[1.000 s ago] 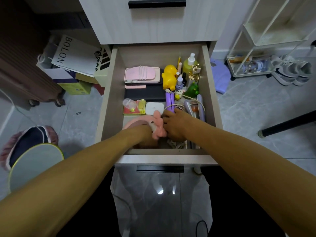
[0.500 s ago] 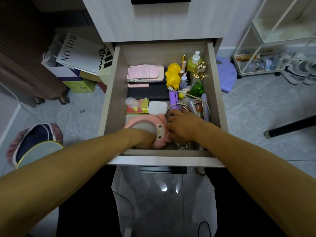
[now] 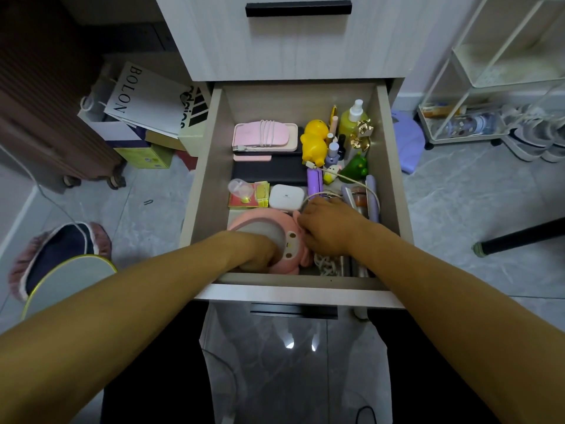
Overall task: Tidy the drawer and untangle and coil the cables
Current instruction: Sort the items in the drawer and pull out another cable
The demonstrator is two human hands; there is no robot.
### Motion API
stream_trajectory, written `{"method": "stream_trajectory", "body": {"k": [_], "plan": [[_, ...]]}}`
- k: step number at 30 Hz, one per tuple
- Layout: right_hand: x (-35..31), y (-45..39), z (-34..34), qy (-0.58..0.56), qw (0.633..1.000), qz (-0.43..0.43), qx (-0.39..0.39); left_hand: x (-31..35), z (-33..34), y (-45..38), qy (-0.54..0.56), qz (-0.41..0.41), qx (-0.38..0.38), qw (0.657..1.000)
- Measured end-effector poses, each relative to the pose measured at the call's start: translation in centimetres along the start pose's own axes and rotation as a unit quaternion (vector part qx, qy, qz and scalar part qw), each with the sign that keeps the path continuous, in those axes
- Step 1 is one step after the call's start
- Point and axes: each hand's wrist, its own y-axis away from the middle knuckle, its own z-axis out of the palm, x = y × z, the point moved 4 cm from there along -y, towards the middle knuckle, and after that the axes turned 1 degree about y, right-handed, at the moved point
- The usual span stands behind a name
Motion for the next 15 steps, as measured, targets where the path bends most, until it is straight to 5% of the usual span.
{"method": "stream_trajectory", "body": {"k": [2,9,15], "plan": [[0.5,-0.6,-0.8,-0.025,0.998,0.037,0.035,-1.4,0.7,-1.5,0.033,-0.01,-0.035,0.999],[1.3,-4.3,-2.2,-0.001,0.993,0.107,0.045,-5.9,-2.1,-4.0,0.132,-0.007,0.194,0.972],[1.4,-7.1,-2.4,0.068,0.987,0.144,0.001,-8.2,-3.8,-9.9,0.076,-0.118,0.09,0.986]]}}
